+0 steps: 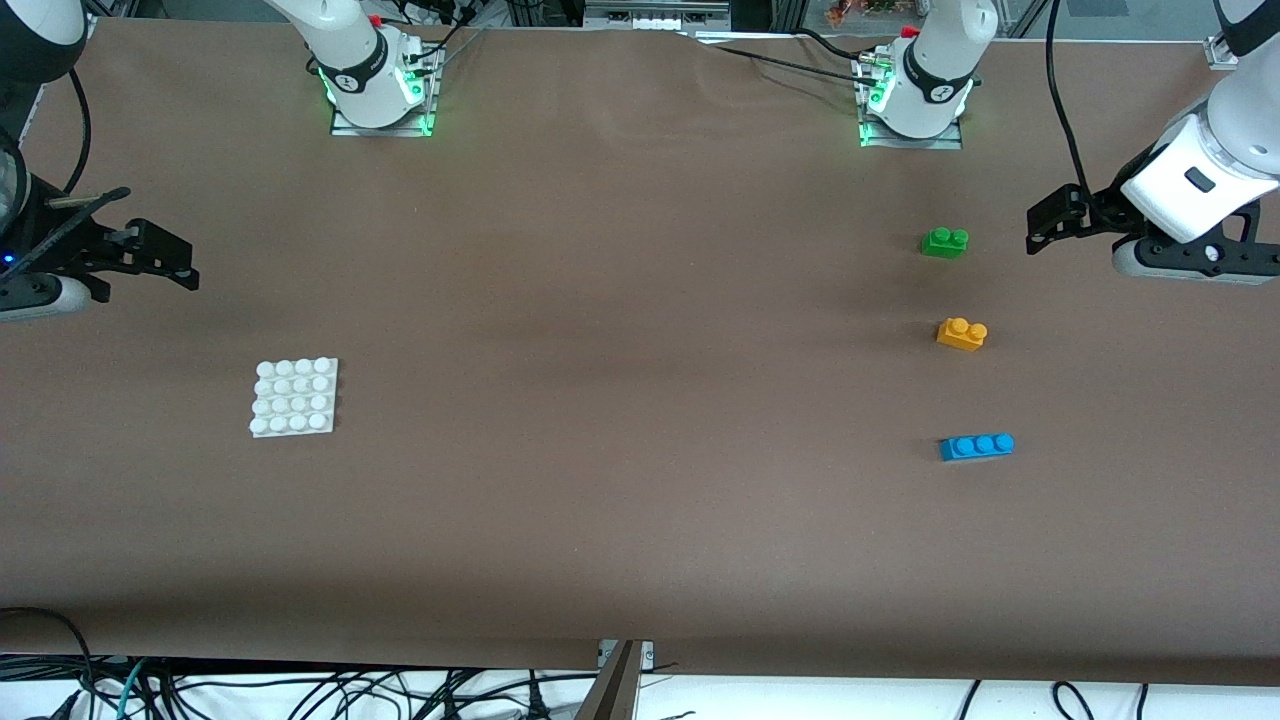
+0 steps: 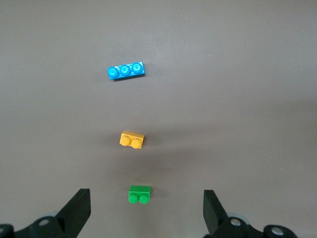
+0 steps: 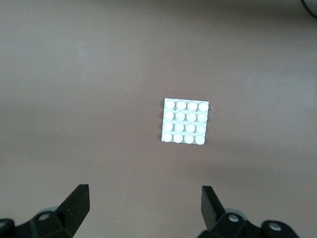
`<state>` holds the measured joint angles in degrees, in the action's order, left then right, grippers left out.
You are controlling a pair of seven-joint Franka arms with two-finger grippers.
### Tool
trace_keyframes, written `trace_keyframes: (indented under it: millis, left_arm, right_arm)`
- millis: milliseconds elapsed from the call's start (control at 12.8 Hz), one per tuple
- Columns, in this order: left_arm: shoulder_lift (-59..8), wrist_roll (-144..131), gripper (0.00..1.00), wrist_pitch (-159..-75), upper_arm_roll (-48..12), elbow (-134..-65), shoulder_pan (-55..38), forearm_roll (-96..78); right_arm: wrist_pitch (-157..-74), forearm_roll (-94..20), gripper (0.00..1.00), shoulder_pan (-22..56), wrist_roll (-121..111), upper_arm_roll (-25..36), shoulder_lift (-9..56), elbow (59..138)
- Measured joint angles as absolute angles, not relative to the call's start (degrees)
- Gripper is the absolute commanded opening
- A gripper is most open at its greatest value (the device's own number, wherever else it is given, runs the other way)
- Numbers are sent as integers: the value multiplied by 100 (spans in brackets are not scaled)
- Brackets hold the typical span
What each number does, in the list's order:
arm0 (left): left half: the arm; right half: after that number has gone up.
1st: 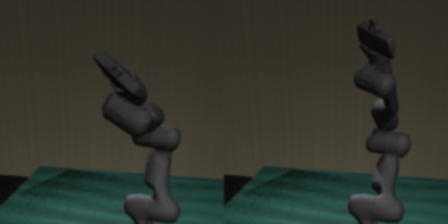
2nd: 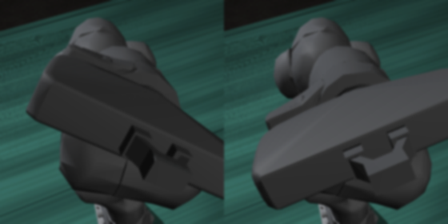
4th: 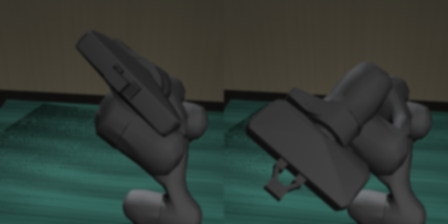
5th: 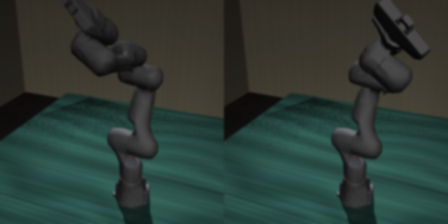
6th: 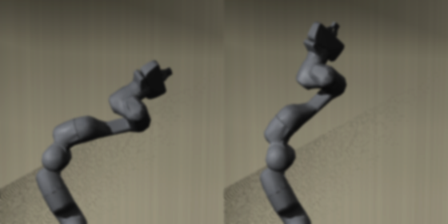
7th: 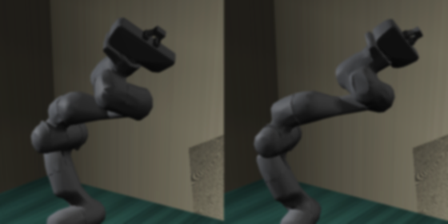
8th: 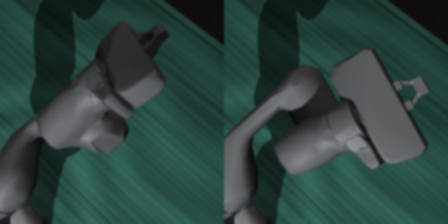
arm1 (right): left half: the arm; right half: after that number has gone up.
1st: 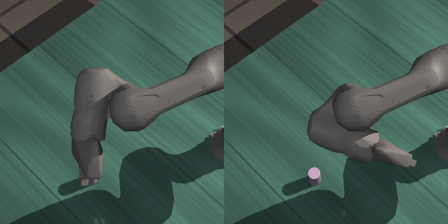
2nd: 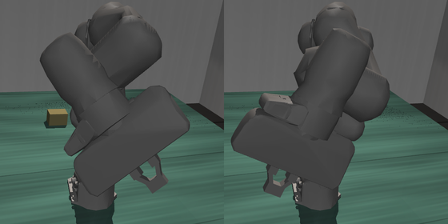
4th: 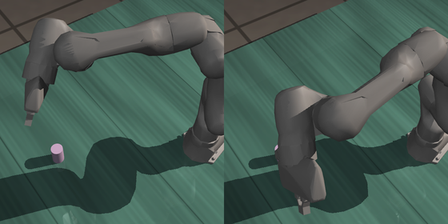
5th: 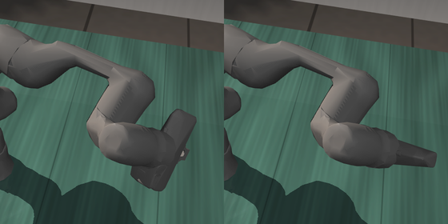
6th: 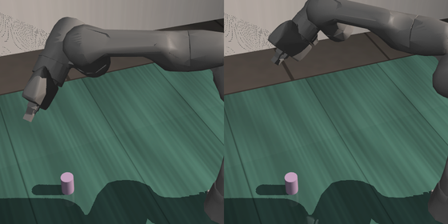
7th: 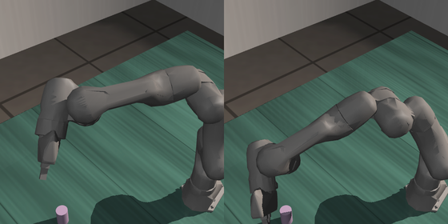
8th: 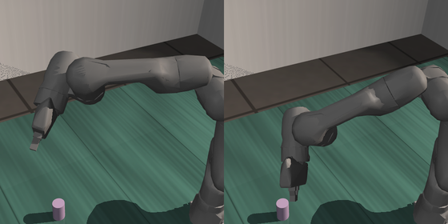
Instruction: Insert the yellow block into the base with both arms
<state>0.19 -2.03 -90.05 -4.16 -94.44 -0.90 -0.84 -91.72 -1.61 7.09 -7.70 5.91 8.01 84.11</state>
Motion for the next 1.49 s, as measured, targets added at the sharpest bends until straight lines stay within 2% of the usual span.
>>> trace_keyframes:
  millis: [1488]
  left_arm:
    - [19,-203,100,-9005,-416,-9442,-90,-84]
  right_arm:
    - [-9175,58,100,725,-770,575,857,8414]
